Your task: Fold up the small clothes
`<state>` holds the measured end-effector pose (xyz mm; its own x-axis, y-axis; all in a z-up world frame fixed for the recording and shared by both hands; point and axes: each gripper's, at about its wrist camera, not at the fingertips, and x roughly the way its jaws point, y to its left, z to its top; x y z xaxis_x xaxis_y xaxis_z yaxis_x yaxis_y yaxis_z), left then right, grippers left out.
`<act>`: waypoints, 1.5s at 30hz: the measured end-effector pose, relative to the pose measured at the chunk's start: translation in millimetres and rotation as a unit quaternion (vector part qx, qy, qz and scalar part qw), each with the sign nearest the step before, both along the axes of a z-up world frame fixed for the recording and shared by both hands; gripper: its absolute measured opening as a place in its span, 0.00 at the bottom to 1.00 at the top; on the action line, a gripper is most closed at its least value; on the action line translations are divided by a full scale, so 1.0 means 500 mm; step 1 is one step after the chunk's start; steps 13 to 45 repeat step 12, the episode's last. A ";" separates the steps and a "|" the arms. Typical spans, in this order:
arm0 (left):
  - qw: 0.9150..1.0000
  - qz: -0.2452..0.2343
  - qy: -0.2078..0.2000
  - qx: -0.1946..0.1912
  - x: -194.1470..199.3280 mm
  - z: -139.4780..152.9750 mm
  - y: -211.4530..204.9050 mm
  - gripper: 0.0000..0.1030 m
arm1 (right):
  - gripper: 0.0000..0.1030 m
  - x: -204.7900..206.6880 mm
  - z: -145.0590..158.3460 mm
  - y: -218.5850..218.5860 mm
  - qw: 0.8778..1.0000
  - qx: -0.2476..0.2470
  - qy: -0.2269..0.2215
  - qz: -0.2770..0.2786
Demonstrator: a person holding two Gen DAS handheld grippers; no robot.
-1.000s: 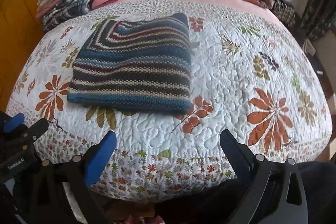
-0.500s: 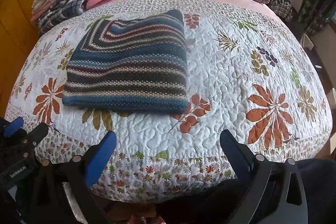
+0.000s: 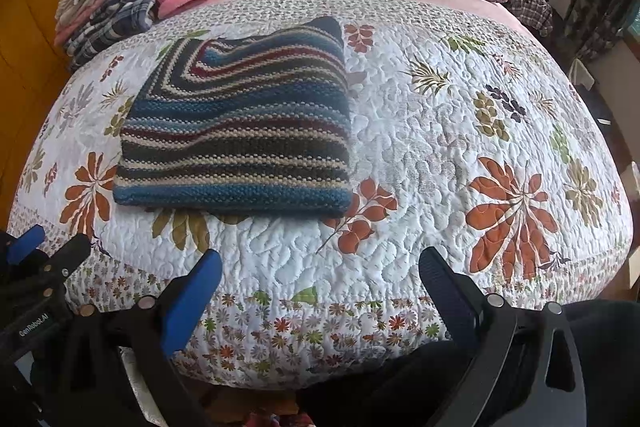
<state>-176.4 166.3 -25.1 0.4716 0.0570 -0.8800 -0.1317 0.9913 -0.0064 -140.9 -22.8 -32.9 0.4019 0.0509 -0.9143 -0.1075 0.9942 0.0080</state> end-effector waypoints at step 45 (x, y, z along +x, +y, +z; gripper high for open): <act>1.000 0.001 0.001 0.001 0.003 -0.004 -0.002 0.93 | 0.96 0.002 -0.003 -0.004 1.000 0.000 0.004 -0.003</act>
